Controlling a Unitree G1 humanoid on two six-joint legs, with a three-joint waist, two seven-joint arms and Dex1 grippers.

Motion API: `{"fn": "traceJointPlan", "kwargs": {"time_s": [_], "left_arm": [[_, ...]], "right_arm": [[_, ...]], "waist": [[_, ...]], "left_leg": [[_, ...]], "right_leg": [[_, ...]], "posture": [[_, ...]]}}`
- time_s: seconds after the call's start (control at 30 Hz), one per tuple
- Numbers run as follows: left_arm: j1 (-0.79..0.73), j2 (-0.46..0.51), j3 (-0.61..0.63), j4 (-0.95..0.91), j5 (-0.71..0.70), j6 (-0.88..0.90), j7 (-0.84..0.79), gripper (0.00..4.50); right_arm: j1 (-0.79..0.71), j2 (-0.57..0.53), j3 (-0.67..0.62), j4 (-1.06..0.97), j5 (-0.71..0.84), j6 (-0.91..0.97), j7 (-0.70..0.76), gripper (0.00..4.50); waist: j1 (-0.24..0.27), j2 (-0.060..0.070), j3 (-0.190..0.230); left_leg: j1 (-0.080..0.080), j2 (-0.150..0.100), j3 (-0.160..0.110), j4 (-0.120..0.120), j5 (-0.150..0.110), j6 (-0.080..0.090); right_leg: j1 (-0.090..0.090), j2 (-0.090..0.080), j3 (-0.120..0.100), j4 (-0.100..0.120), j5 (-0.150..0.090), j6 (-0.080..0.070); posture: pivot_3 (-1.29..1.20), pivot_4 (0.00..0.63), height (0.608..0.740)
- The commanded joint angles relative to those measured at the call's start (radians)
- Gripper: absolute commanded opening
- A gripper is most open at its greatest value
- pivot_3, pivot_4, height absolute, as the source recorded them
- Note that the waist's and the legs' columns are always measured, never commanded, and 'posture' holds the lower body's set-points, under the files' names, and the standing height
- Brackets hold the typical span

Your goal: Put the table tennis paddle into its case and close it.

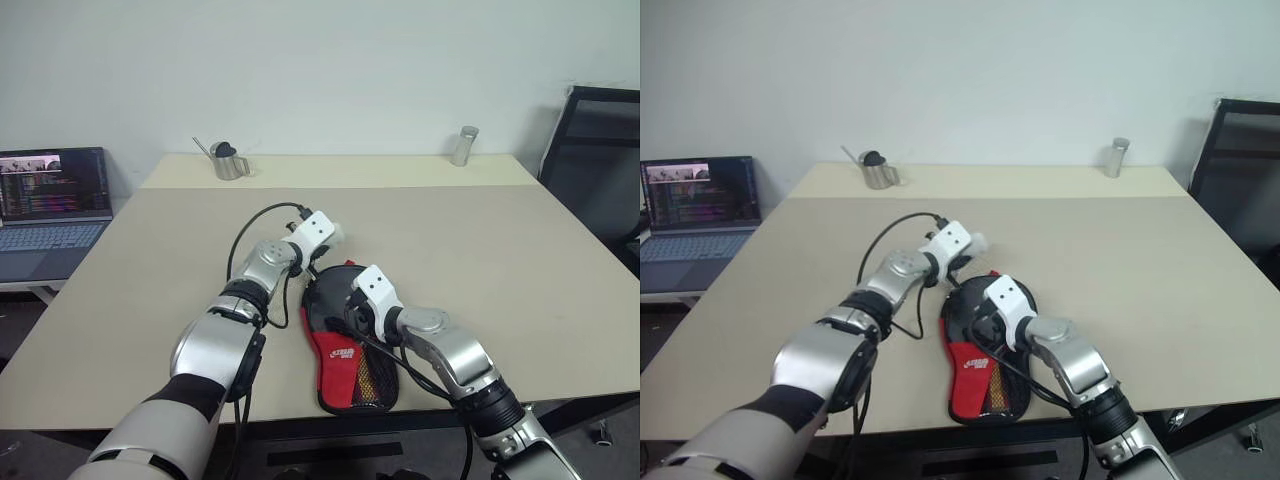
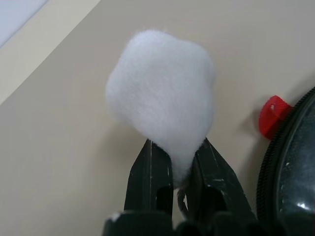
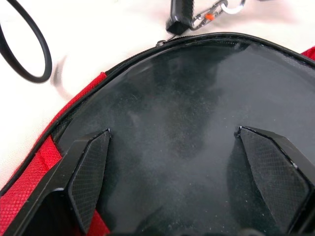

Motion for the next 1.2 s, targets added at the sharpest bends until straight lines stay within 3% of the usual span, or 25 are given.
{"fn": "traceJointPlan", "kwargs": {"time_s": [0.03,0.7,1.2], "left_arm": [[-0.046,-0.011,-0.011,-0.008,0.03,-0.032,0.048,0.08],[-0.153,-0.102,-0.178,0.009,0.267,-0.139,0.227,0.08],[-0.228,-0.252,-0.198,0.01,0.283,-0.206,0.236,0.08]], "right_arm": [[0.05,0.0,0.019,0.03,-0.012,0.082,-0.014,4.5],[0.12,0.041,0.041,-0.029,-0.014,0.123,-0.059,4.5],[0.143,0.063,0.041,-0.044,-0.013,0.13,-0.084,4.5]], "waist": [[0.0,0.0,0.0],[0.0,0.0,0.0],[0.001,0.0,0.0]], "left_leg": [[0.0,0.0,0.0,0.0,0.0,0.0],[0.0,0.0,0.0,0.0,0.0,0.0],[-0.001,0.0,0.0,0.0,0.0,0.0]], "right_leg": [[0.0,0.0,0.0,0.0,0.0,0.0],[0.0,0.0,0.0,-0.001,0.0,0.0],[0.0,-0.001,-0.001,-0.002,0.0,0.0]], "posture": [[0.0,0.15,0.74],[0.0,0.15,0.74],[0.0,0.15,0.74]]}}
